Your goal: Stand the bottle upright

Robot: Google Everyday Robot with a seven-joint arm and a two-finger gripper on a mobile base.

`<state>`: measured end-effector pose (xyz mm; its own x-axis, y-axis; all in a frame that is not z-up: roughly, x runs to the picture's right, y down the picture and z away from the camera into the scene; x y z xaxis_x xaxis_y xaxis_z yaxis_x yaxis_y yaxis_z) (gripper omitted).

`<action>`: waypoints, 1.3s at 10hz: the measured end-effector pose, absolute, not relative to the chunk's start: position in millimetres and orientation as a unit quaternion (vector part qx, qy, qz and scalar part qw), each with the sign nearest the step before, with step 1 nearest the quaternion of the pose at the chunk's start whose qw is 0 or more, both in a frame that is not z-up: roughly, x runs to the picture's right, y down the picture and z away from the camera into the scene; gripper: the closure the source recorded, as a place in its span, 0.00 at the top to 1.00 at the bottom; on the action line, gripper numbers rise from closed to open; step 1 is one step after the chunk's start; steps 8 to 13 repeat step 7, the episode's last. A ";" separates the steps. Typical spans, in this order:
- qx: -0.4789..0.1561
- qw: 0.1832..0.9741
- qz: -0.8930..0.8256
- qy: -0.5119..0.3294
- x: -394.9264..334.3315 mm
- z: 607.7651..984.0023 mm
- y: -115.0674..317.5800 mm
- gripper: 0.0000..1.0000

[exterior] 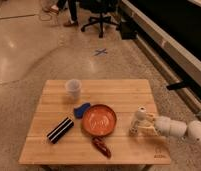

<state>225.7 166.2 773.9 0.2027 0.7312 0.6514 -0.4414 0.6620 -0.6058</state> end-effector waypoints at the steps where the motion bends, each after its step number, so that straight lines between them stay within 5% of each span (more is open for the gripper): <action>1: -0.146 0.763 0.383 -0.500 226.3 773.0 166.9 0.80; 13: -0.179 0.782 0.341 -0.489 223.1 766.4 176.5 0.80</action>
